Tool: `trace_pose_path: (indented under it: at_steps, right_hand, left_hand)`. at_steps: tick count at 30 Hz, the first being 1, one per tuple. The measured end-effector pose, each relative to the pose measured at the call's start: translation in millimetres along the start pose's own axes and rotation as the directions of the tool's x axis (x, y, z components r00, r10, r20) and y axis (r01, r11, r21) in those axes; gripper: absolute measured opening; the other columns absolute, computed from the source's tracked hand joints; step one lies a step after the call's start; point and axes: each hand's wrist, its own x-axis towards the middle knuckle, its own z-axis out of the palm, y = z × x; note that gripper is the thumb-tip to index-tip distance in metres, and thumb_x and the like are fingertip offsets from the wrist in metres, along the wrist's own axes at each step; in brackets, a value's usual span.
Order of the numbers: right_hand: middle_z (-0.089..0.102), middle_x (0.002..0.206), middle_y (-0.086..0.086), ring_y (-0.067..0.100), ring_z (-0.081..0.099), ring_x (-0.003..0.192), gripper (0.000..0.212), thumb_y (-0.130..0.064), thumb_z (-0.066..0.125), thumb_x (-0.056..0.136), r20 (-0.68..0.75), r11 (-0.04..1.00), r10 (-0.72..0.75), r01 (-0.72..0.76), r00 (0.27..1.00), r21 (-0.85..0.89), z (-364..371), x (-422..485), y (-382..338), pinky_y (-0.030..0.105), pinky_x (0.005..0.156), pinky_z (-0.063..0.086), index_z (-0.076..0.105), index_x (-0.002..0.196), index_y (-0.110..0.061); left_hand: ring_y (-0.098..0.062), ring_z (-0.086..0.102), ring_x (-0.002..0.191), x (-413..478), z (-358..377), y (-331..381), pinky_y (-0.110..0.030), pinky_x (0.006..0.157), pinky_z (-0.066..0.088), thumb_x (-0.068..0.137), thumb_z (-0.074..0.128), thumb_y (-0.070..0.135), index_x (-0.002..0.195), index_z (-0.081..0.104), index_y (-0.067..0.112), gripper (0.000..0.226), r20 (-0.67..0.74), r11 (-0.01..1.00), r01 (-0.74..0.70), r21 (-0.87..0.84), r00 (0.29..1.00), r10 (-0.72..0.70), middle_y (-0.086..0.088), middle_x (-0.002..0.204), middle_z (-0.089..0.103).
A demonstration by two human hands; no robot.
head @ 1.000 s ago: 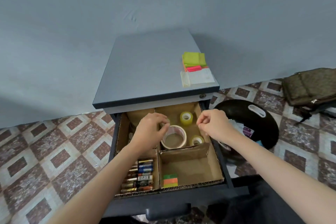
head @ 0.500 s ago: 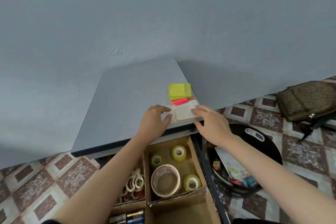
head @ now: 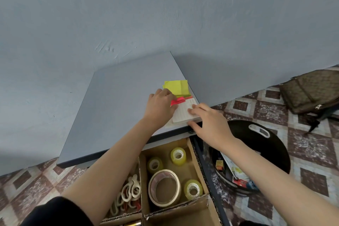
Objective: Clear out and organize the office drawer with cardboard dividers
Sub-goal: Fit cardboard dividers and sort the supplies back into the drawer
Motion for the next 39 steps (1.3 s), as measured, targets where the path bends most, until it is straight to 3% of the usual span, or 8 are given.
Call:
trace_pose_path:
  at_steps: [10, 18, 23, 27, 32, 33, 35, 39]
  right_hand:
    - [0.042, 0.140, -0.007, 0.011, 0.048, 0.121, 0.040, -0.032, 0.050, 0.095, -0.004, 1.000, -0.007, 0.007, 1.000, 0.008, 1, -3, -1, 0.022, 0.089, 0.042, 0.049, 0.134, -0.021]
    - [0.039, 0.143, -0.008, 0.011, 0.046, 0.124, 0.042, -0.033, 0.048, 0.096, -0.007, 1.000, 0.002, -0.002, 1.000, -0.004, 2, -2, -2, 0.024, 0.093, 0.043, 0.046, 0.137, -0.022]
    - [0.039, 0.144, -0.008, 0.012, 0.047, 0.123, 0.042, -0.033, 0.047, 0.097, -0.012, 1.000, -0.002, 0.002, 1.000, -0.011, 3, -3, -1, 0.024, 0.091, 0.043, 0.046, 0.137, -0.023]
    - [0.040, 0.143, -0.007, 0.013, 0.049, 0.122, 0.041, -0.033, 0.049, 0.096, -0.015, 1.000, -0.011, 0.011, 1.000, -0.002, 4, -3, 0, 0.023, 0.087, 0.044, 0.048, 0.135, -0.022]
    - [0.040, 0.144, -0.006, 0.014, 0.050, 0.121, 0.041, -0.033, 0.050, 0.096, -0.021, 1.000, -0.011, 0.011, 1.000, 0.008, 5, -4, 1, 0.025, 0.088, 0.044, 0.049, 0.135, -0.021]
    - [0.040, 0.144, -0.006, 0.014, 0.050, 0.122, 0.041, -0.033, 0.050, 0.096, -0.022, 1.000, -0.011, 0.011, 1.000, 0.010, 5, -4, 1, 0.025, 0.089, 0.044, 0.049, 0.135, -0.021]
    - [0.041, 0.144, -0.005, 0.015, 0.050, 0.122, 0.041, -0.032, 0.050, 0.096, -0.027, 1.000, -0.012, 0.012, 1.000, 0.014, 6, -3, 1, 0.025, 0.088, 0.045, 0.049, 0.135, -0.020]
    - [0.040, 0.144, -0.006, 0.014, 0.050, 0.121, 0.042, -0.033, 0.049, 0.096, -0.028, 1.000, -0.016, 0.016, 0.999, 0.006, 7, -3, 2, 0.023, 0.085, 0.044, 0.048, 0.136, -0.020]
  left_hand:
    - [-0.023, 0.048, 0.108, 9, -2, 3, -0.030, 0.090, 0.036, 0.095, 0.051, 0.026, 0.114, 0.067, 0.013, 0.028, 0.017, 0.999, -0.008, -0.035, 1.000, 0.008, -0.007, 0.116, 0.057]
    - [-0.026, 0.058, 0.097, 24, -9, 7, -0.033, 0.081, 0.048, 0.096, 0.050, 0.019, 0.109, 0.068, 0.009, 0.024, 0.139, 0.987, -0.072, 0.145, 0.989, 0.051, -0.008, 0.108, 0.059]
    - [-0.025, 0.057, 0.094, 23, -8, 11, -0.030, 0.073, 0.045, 0.093, 0.047, 0.016, 0.109, 0.067, 0.007, 0.027, 0.130, 0.974, -0.105, 0.202, 0.988, 0.080, -0.008, 0.106, 0.059]
    - [-0.025, 0.055, 0.090, 17, -6, 8, -0.026, 0.066, 0.032, 0.093, 0.044, 0.013, 0.105, 0.066, 0.005, 0.027, 0.110, 0.962, -0.145, 0.230, 0.986, 0.122, -0.009, 0.101, 0.058]
    - [-0.025, 0.053, 0.048, 9, -7, 0, -0.022, 0.045, 0.039, 0.064, 0.070, 0.005, 0.062, 0.070, 0.004, 0.002, -0.078, 0.942, -0.293, 0.161, 0.948, 0.308, -0.008, 0.059, 0.057]
    - [-0.025, 0.054, 0.046, 5, -6, -1, -0.022, 0.044, 0.042, 0.062, 0.074, 0.005, 0.061, 0.071, 0.004, 0.003, -0.106, 0.938, -0.323, 0.126, 0.936, 0.336, -0.008, 0.058, 0.057]
    - [-0.025, 0.059, 0.055, -3, -4, -2, -0.027, 0.050, 0.048, 0.067, 0.078, 0.006, 0.073, 0.074, 0.004, 0.007, -0.085, 0.935, -0.351, 0.056, 0.931, 0.355, -0.010, 0.066, 0.062]
    - [-0.019, 0.059, 0.091, -10, -5, -1, -0.027, 0.079, 0.047, 0.091, 0.059, 0.021, 0.105, 0.071, 0.010, 0.022, -0.012, 0.978, -0.167, -0.122, 0.986, 0.167, -0.006, 0.101, 0.067]
